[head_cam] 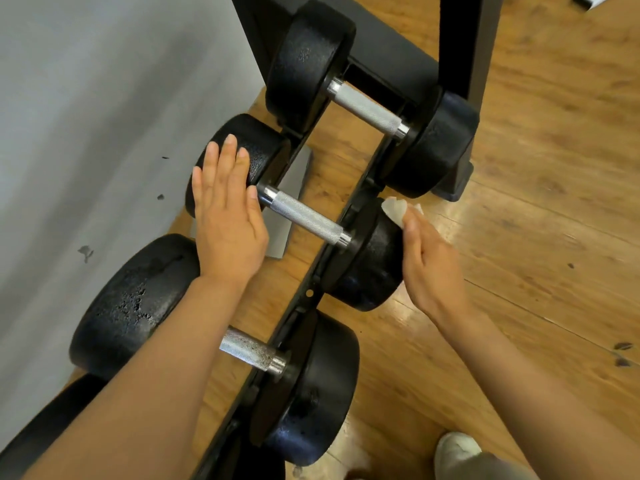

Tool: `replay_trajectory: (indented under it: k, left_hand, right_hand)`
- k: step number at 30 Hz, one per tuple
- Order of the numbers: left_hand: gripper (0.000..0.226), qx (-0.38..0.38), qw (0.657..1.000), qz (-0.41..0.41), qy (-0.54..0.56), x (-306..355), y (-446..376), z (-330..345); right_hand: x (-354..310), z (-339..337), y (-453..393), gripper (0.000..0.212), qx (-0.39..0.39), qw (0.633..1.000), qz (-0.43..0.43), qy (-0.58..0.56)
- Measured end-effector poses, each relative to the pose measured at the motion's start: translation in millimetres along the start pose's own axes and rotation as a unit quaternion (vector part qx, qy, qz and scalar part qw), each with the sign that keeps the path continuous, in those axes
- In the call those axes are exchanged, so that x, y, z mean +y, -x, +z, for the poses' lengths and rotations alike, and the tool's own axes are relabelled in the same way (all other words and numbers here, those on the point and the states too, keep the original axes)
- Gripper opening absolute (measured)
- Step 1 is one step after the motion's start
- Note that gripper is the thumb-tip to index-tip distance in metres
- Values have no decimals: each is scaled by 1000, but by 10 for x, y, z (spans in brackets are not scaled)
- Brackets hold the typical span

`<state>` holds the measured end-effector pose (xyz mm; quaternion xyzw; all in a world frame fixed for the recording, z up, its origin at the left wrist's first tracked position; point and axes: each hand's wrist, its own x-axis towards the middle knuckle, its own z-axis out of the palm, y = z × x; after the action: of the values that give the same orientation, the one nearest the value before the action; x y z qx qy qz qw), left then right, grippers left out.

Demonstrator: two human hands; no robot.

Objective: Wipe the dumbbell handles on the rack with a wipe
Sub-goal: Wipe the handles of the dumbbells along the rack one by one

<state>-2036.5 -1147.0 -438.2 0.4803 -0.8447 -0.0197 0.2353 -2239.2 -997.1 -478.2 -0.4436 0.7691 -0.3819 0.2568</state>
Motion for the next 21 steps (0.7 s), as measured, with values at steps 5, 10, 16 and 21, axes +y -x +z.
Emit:
replay_trajectory:
  k: [5,10,16,21]
  left_hand:
    - [47,10,1000,2,-7,-11,3,6]
    - [47,13,1000,13,-20,-10,2,-1]
    - [46,34,998,19,-40,-16,6,57]
    - [46,47,998,25,-31,-27,2,74]
  right_hand:
    - [35,224,765,43,-18,987,-153,52]
    - [326,364,666,48,-14,946,-260,193]
    - [79,259,56,52,58,986,-127,89]
    - [333,421,486,47,64,927,-318,186]
